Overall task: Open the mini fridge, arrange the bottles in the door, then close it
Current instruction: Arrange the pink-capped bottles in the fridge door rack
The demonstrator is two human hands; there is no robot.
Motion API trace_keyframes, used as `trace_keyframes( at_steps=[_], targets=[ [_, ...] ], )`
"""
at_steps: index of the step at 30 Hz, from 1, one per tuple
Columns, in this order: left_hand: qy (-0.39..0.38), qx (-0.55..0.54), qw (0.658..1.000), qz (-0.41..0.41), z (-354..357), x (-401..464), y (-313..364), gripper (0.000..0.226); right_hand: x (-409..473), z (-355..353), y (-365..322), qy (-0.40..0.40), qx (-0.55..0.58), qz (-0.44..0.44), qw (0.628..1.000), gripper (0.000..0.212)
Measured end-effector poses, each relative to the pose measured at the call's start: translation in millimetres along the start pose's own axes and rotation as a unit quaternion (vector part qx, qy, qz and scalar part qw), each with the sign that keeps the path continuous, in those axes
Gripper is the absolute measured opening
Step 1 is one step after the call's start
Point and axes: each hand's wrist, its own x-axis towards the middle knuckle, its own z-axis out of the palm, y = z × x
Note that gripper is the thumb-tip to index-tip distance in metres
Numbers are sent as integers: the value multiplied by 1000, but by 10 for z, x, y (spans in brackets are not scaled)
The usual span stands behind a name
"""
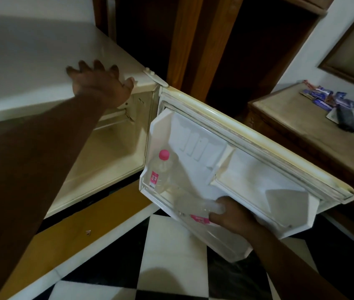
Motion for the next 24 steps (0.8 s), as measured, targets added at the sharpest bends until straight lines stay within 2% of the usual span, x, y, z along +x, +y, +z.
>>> trace_keyframes(
  at_steps=[3,6,8,12,15,19,24],
  targets=[
    [-1,-5,1000,-5,-13,-5,-3,83,0,78,-261,76,184,-21,980,70],
    [0,-1,1000,-7,-22,-14,-10,83,55,294,-532,160,344,-61,923,46],
    [-3,0,1000,-12,-30,-23,-9,83,116,403,-728,197,398,-67,893,42],
    [-5,3,1000,-11,-36,-39,16,81,274,517,-1041,266,395,-61,877,38],
    [-4,6,1000,-10,-27,-44,18,82,316,530,-1140,303,336,-76,888,38],
    [-1,2,1000,-10,-42,-42,14,81,373,519,-1390,318,228,-164,906,33],
    [1,-2,1000,-5,-44,-68,24,80,417,499,-1435,337,161,-176,911,36]
  ],
)
